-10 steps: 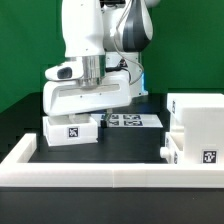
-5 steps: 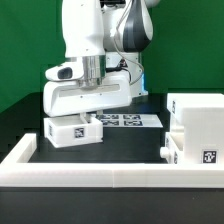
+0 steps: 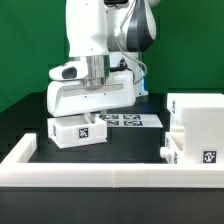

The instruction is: Assemble drawer

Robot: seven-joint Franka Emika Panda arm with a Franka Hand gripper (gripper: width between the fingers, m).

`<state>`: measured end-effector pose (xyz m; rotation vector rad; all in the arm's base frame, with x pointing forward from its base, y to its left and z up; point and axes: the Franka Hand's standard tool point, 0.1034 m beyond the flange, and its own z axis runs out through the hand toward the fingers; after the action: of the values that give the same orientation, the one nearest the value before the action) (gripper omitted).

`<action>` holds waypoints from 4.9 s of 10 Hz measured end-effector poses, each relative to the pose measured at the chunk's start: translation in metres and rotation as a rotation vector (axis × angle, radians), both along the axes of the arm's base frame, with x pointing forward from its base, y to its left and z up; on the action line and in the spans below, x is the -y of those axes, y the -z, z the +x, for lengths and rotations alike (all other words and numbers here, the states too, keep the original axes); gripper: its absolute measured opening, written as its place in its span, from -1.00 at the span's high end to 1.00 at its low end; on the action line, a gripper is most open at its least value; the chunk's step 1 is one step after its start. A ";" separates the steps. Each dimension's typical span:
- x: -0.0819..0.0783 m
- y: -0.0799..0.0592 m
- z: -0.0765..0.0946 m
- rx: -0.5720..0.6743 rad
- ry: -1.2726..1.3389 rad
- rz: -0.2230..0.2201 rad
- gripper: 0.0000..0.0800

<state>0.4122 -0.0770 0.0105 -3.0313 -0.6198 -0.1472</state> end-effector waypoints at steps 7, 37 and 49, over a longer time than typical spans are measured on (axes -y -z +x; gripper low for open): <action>-0.060 -0.047 0.058 0.014 -0.204 -0.010 0.90; -0.050 -0.049 0.133 -0.012 -1.153 -0.058 0.89; -0.072 -0.045 0.133 -0.012 -1.158 -0.045 0.89</action>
Offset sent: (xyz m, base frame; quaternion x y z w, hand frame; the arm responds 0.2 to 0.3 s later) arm 0.0410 0.0375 0.0370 0.0048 -0.0132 0.0213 0.9997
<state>0.5454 -0.0050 0.0551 -2.1963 -2.1761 -0.0552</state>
